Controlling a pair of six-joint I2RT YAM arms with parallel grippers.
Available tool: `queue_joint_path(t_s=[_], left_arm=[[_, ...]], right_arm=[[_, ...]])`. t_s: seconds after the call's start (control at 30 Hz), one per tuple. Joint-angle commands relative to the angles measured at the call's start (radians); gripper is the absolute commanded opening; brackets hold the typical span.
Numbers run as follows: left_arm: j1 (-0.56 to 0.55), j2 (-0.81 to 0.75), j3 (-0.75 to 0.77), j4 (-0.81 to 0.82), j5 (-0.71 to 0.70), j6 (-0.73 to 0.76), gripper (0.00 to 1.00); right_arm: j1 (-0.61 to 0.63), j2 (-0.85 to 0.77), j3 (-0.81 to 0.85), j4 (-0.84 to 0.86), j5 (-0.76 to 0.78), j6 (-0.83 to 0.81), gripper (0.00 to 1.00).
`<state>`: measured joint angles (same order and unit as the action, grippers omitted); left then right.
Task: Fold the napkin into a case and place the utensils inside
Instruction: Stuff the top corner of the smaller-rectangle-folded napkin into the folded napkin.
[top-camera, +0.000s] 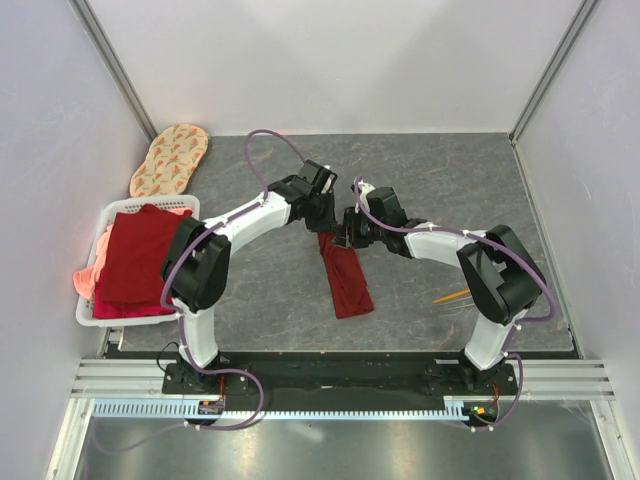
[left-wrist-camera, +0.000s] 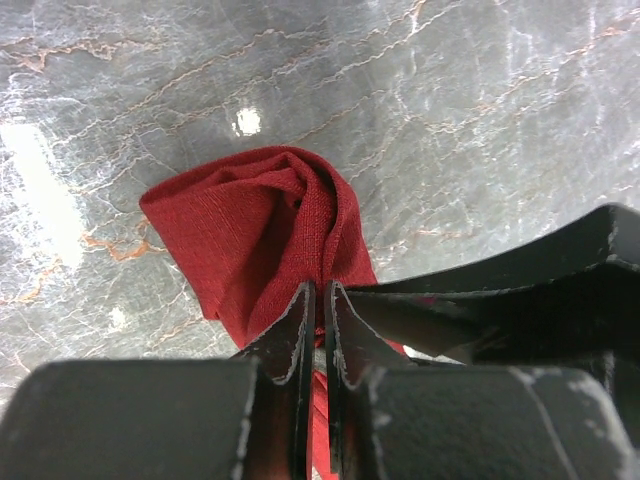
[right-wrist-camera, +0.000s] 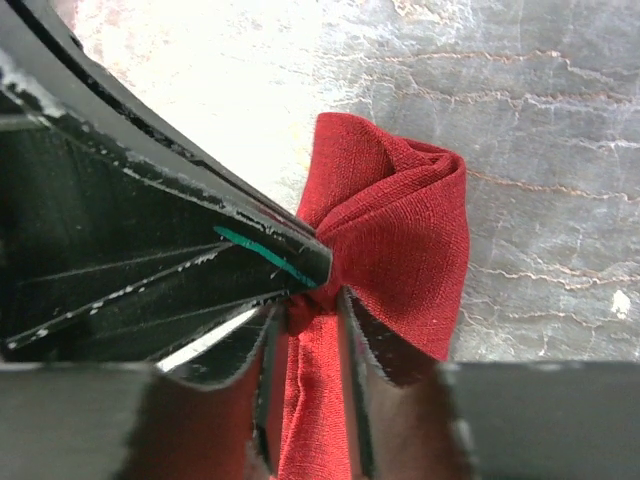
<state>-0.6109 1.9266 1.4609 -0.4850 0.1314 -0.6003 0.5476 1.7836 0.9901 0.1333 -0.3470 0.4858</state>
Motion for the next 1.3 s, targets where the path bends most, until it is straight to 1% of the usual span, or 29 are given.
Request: queue_joint_path(t_s=[0.0, 0.03, 0.07, 0.13, 0.17, 0.23, 0.27, 0.33, 0.4, 0.43, 0.47, 0.57, 0.67, 0.8, 0.97, 1.27], left_arm=[[0.003, -0.064, 0.001, 0.003, 0.039, -0.001, 0.08], [0.003, -0.066, 0.000, 0.006, 0.040, -0.006, 0.08], [0.005, -0.069, -0.008, 0.013, 0.040, -0.015, 0.13], [0.011, -0.103, -0.028, 0.032, 0.021, -0.027, 0.21], [0.014, -0.124, -0.057, 0.043, -0.013, -0.035, 0.30], [0.022, -0.181, -0.091, 0.055, -0.051, -0.041, 0.34], [0.022, -0.201, -0.100, 0.057, -0.100, -0.041, 0.34], [0.022, -0.239, -0.119, 0.060, -0.160, -0.041, 0.34], [0.022, -0.245, -0.148, 0.069, -0.205, -0.027, 0.27], [0.022, -0.232, -0.157, 0.071, -0.211, -0.009, 0.26], [0.022, -0.216, -0.157, 0.071, -0.216, 0.005, 0.22], [0.014, -0.160, -0.154, 0.072, -0.242, 0.043, 0.18], [-0.013, -0.126, -0.152, 0.103, -0.285, 0.091, 0.18], [-0.052, -0.109, -0.151, 0.143, -0.315, 0.143, 0.21], [-0.062, -0.083, -0.148, 0.169, -0.292, 0.183, 0.30], [-0.105, -0.023, -0.114, 0.167, -0.340, 0.240, 0.33]], right_arm=[[0.000, 0.011, 0.005, 0.083, -0.001, 0.020, 0.22], [0.002, 0.005, -0.001, 0.084, 0.000, 0.026, 0.17], [0.002, 0.002, -0.004, 0.086, 0.002, 0.033, 0.12], [0.002, -0.009, -0.011, 0.075, 0.012, 0.040, 0.09], [0.002, -0.013, -0.016, 0.071, 0.016, 0.043, 0.07], [0.002, -0.030, -0.030, 0.062, 0.031, 0.046, 0.04], [-0.001, -0.033, -0.033, 0.061, 0.034, 0.051, 0.01], [-0.006, -0.036, -0.041, 0.061, 0.036, 0.062, 0.00], [-0.015, -0.032, -0.044, 0.066, 0.028, 0.092, 0.00], [-0.024, -0.035, -0.051, 0.071, 0.022, 0.102, 0.00], [-0.025, -0.039, -0.059, 0.077, 0.019, 0.123, 0.00], [-0.032, -0.050, -0.073, 0.094, 0.011, 0.148, 0.00], [-0.044, -0.056, -0.074, 0.086, -0.006, 0.171, 0.00], [-0.058, -0.069, -0.076, 0.072, -0.018, 0.192, 0.00], [-0.066, -0.066, -0.077, 0.075, -0.035, 0.206, 0.00], [-0.067, -0.061, -0.085, 0.089, -0.052, 0.215, 0.00]])
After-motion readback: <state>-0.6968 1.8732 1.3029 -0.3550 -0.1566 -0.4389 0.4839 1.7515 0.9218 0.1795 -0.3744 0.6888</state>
